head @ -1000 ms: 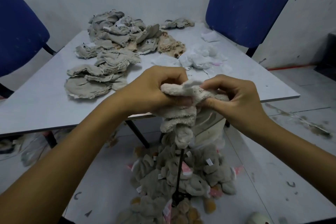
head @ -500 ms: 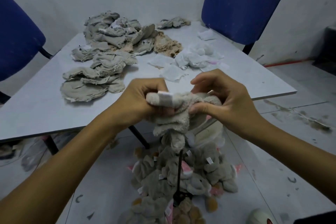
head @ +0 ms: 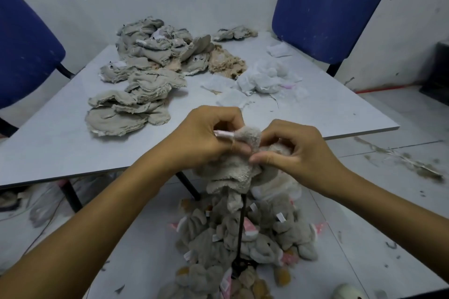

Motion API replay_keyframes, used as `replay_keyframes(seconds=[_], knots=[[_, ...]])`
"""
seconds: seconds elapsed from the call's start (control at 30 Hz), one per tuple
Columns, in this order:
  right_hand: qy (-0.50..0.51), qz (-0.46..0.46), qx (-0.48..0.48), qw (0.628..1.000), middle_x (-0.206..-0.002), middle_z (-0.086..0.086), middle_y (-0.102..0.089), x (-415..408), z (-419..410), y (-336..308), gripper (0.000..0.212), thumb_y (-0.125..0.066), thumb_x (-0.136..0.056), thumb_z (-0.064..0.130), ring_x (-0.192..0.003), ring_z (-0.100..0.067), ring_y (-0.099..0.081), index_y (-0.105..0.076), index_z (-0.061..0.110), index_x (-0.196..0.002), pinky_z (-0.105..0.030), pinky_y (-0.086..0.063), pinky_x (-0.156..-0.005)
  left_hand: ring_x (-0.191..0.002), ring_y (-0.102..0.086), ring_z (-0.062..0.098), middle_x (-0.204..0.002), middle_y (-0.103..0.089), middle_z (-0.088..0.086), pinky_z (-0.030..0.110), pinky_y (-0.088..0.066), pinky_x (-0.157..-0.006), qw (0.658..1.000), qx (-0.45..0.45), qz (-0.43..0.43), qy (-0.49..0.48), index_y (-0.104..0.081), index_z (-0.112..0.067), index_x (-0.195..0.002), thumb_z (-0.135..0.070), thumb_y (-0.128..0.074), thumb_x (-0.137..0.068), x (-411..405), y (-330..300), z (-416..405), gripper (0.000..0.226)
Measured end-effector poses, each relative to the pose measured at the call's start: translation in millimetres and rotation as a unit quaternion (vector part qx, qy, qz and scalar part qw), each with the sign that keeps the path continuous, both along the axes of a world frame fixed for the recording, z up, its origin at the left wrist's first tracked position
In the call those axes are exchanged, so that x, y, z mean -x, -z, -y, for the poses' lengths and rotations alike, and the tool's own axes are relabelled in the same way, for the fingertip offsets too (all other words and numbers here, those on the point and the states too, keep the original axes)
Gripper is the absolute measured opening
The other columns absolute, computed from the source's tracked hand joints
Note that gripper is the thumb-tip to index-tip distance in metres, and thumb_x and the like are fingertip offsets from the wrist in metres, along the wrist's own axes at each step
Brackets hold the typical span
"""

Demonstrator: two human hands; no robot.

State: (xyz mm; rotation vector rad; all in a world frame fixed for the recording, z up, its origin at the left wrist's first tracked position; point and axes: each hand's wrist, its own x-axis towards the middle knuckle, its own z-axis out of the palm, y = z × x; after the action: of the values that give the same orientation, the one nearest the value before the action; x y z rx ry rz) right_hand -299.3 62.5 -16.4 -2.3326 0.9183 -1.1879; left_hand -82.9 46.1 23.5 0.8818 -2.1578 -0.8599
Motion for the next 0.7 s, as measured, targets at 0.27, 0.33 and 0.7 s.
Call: replay_keyframes(seconds=[0.27,0.33,0.7], knots=[[-0.033,-0.132,-0.117,0.984,-0.095,0.017,-0.065,5,7,14,0.028,-0.082,-0.075,0.04,-0.091,-0.001,-0.061,-0.066,0.032,-0.096,-0.022,-0.047,-0.077,-0.08,-0.062,0.015,-0.075,-0.064,-0.004,0.04,-0.052,-0.078,0.994,-0.045,0.092,0.026,-0.064,-0.017,-0.071,-0.014,-0.084,-0.075,1,-3,4,0.02],[-0.051,-0.164,-0.181,0.968,-0.1,0.017,-0.068,11,7,16,0.033,-0.083,-0.077,0.034,-0.095,-0.002,-0.063,-0.065,0.033,-0.104,-0.021,-0.049,-0.08,-0.072,-0.058,0.006,-0.07,-0.06,-0.009,0.026,-0.046,-0.069,0.997,-0.047,0.056,0.025,-0.061,-0.02,-0.068,-0.009,-0.082,-0.075,1,-5,3,0.024],[0.114,0.079,0.096,0.986,-0.094,-0.002,-0.062,-3,50,-56,0.019,-0.076,-0.081,-0.003,-0.085,-0.013,-0.058,-0.066,0.008,-0.094,-0.023,-0.05,-0.073,-0.081,-0.063,0.026,-0.084,-0.065,0.015,0.037,-0.053,-0.072,0.949,0.26,-0.112,-0.141,-0.068,-0.005,-0.085,0.018,-0.066,-0.076,-18,-52,26,0.025]])
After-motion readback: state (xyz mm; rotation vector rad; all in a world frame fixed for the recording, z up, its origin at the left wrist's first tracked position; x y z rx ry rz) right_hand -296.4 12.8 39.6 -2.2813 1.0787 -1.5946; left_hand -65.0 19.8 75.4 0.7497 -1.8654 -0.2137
